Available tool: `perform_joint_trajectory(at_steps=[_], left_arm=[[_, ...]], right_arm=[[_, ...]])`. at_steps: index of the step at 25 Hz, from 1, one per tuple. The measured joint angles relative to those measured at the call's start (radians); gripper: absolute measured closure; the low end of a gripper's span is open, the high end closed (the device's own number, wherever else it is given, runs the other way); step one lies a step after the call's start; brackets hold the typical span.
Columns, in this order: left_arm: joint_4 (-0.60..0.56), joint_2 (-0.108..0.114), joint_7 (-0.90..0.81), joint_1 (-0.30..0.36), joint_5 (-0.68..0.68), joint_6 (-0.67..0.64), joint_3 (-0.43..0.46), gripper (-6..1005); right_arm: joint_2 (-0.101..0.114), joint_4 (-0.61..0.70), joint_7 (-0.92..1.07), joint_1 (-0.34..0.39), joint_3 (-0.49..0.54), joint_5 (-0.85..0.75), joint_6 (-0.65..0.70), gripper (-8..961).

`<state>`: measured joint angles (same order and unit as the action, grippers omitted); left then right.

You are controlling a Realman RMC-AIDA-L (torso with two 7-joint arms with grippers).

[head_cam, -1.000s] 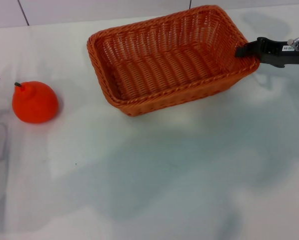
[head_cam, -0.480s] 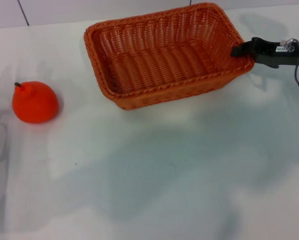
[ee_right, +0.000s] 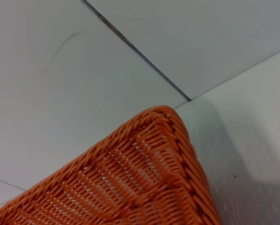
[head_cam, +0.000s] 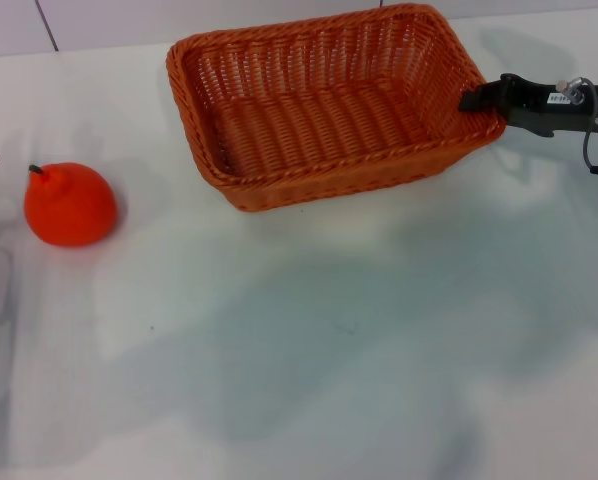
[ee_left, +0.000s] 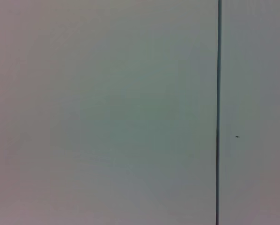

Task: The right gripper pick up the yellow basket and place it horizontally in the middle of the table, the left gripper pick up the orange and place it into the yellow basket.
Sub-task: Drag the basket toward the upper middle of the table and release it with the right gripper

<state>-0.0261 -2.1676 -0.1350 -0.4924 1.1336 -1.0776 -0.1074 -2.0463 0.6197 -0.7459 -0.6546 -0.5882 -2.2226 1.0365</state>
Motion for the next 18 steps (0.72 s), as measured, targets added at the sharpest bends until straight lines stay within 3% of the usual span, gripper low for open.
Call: perform_joint_trajectory(at_steps=[18], left_arm=[[0.0,0.0,0.0,-0.004,0.0,0.005,0.0,93]], right_arm=[[0.003,0.012,-0.009,0.01,0.0,0.052,0.015,641]])
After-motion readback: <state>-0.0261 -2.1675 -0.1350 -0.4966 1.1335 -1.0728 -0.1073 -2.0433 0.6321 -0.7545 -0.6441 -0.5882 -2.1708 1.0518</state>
